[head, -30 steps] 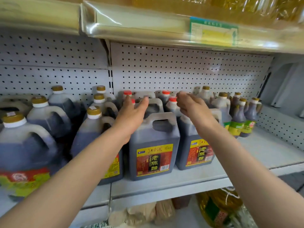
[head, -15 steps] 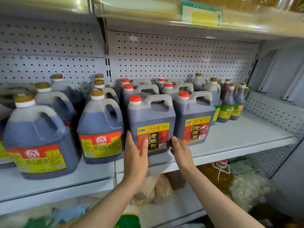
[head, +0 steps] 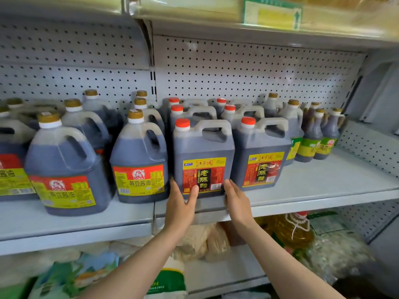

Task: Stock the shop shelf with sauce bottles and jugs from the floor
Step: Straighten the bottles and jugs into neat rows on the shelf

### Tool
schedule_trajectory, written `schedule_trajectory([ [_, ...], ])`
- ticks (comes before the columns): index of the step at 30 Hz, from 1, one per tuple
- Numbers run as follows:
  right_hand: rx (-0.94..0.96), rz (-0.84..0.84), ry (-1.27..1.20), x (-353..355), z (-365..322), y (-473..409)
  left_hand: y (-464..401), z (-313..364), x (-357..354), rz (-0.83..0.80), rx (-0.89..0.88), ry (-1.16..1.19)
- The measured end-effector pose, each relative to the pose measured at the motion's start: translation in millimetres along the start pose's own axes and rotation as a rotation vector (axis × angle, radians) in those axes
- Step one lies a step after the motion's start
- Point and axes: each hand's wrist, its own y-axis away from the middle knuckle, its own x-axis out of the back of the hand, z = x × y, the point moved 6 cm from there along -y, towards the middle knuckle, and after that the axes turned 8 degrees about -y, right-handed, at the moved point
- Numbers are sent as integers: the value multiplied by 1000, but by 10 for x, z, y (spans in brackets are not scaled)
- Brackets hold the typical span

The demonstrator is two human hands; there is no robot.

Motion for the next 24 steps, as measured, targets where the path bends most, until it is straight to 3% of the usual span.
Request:
schedule_trajectory([
  [4,16,105,-30,34,-45,94,54,8,83,35,0,31],
  [7,214,205,-36,5,-146,378,183,-117,305,185,34,89],
  [9,302,109,-59,-152,-145,491,259,-285,578,403,60,139],
  [12,287,-200,-34,-571,-109,571,241,-565,950,623,82,126],
  [16,227,-395,35,-1080,-114,666,82,-693,1167,504,105,127],
  [24,55,-251,-132,-1498,-113,453,-73,-679,1263,202,57,89],
])
